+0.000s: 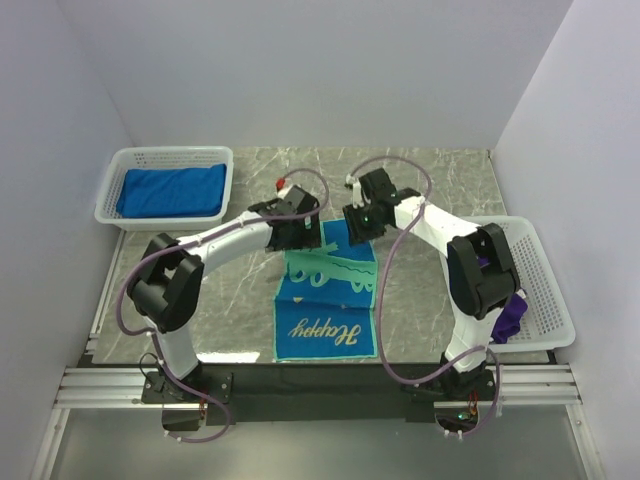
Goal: Fold and stack the towels
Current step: Fold the towel
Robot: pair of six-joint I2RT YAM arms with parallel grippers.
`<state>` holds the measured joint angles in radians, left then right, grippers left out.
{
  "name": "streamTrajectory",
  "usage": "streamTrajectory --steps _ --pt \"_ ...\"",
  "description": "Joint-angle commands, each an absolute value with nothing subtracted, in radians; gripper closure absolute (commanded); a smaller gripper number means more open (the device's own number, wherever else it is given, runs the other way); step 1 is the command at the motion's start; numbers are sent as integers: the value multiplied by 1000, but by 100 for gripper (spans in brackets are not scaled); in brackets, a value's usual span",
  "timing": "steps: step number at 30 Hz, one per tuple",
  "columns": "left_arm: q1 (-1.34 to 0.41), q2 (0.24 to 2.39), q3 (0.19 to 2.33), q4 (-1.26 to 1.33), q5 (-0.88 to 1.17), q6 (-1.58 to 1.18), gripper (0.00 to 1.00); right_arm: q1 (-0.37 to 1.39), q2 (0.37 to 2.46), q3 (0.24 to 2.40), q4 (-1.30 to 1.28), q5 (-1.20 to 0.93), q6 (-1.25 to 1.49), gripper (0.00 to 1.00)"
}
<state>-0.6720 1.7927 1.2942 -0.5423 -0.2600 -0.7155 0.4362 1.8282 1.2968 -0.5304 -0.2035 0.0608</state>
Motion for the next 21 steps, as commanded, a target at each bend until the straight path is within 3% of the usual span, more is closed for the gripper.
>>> streamTrajectory --steps 1,2,7,12,21 --pt "-631 1761 1385 -607 -321 -612 1 410 1859 1432 -575 -241 -98 50" --pt "-609 1752 1391 -612 -315 -598 1 403 1870 1452 -587 -221 -113 46" --pt "-551 1709 1348 -591 -281 -523 1 376 1968 1566 -598 -180 -202 45" --pt "-509 1664 1289 -568 -232 -491 1 356 2068 1675 -647 -147 -248 53" --pt "-506 1634 1244 -571 -248 -454 1 339 2224 1847 -686 -170 -265 54"
